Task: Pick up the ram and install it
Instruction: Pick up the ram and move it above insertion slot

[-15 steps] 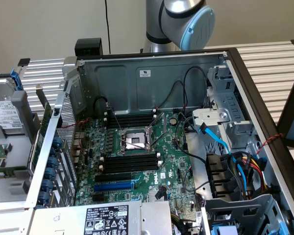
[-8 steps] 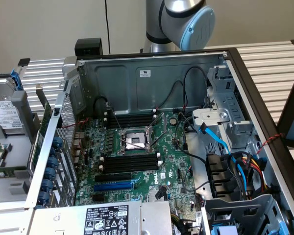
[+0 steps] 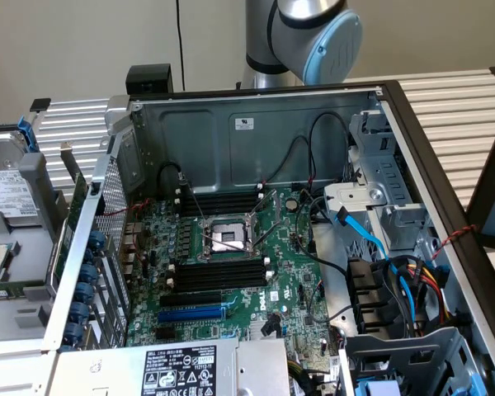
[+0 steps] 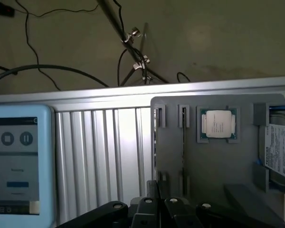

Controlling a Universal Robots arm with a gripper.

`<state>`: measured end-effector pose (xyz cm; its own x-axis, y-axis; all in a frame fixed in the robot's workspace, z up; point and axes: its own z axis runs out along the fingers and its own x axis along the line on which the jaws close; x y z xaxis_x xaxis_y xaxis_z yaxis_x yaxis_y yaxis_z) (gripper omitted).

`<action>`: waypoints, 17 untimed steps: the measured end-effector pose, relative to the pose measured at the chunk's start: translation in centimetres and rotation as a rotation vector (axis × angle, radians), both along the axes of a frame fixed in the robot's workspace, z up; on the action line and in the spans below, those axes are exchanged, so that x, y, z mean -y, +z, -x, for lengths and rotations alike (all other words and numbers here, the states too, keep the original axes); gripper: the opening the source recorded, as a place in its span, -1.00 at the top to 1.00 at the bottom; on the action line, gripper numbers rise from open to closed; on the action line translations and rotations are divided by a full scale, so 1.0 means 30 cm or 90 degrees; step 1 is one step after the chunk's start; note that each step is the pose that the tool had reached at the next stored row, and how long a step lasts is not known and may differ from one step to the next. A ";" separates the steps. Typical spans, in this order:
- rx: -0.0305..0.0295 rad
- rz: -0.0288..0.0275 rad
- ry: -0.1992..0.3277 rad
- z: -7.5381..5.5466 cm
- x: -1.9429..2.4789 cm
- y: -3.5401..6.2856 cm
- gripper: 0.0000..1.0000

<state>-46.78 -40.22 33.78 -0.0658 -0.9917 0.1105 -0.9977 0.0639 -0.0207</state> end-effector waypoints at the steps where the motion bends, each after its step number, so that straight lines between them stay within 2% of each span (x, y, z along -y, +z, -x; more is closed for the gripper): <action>1: 0.0001 0.0000 0.000 0.000 0.000 0.009 0.76; 10: 0.0000 0.0007 0.000 0.000 0.000 0.097 0.76; 17: 0.0001 0.0017 0.000 0.000 0.000 0.139 0.76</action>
<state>-46.78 -40.23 37.95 -0.0658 -0.9914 0.1131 -0.9977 0.0638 -0.0211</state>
